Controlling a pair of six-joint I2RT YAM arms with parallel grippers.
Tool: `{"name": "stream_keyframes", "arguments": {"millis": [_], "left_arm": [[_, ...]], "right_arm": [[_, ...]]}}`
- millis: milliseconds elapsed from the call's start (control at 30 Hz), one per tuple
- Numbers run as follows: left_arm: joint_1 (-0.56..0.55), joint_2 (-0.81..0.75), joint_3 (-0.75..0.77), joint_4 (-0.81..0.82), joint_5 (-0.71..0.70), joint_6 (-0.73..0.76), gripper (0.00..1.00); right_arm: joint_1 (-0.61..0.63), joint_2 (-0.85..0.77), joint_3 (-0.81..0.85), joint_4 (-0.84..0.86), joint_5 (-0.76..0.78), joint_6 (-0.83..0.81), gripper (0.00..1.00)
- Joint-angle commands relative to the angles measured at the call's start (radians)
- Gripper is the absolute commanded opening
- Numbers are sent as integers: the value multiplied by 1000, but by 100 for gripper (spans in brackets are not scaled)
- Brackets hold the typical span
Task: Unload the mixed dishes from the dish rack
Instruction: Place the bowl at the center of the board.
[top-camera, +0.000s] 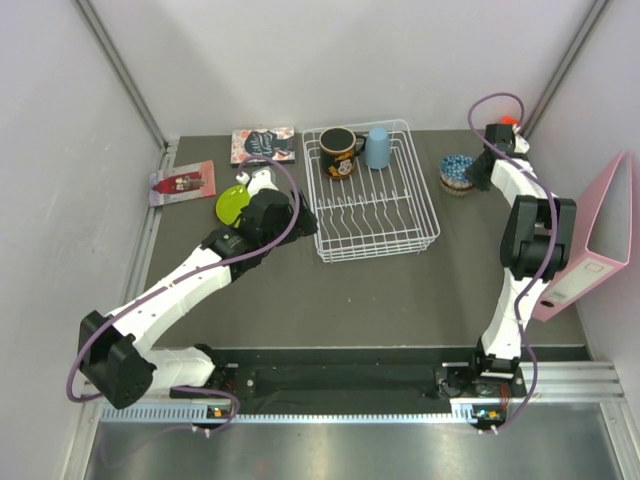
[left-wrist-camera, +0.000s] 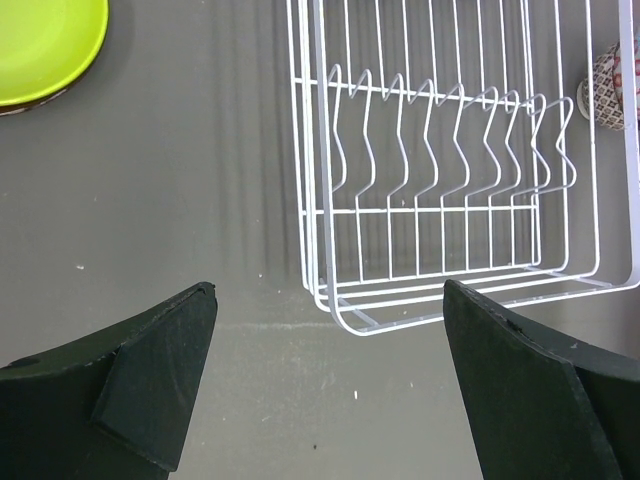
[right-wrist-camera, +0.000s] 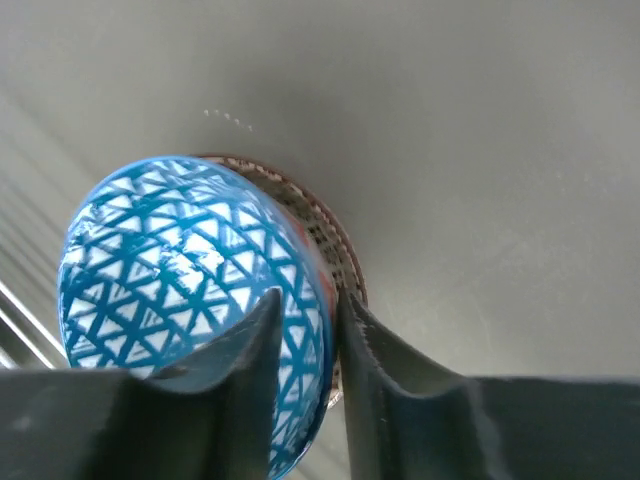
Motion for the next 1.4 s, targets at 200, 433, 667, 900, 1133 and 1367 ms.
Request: {"name": "stream_keyframes", "arguments": {"millis": [200,433,667,900,1133,1367], "left_arm": [[1,-4,-3,28,22,-11,99],[-1,-1,-1,18,28,-14,99],[1,6,0,13,48,-17,99],[-1,6,-4,10,56,-16,99],[1,24,39,10,41,15,99],[18,97,173,-18,-22,76,99]], "right_arm": [[12,-79,-5,51,-15,-21,52],[13,-131,-11,17,-1,-35,60],[12,-127,21,-37,42,-72,60],[12,-181,4,-43,48,-53,60],[12,-324,13,-20,-22,6,61],[44,-517,-74,54,-146,39,62]]}}
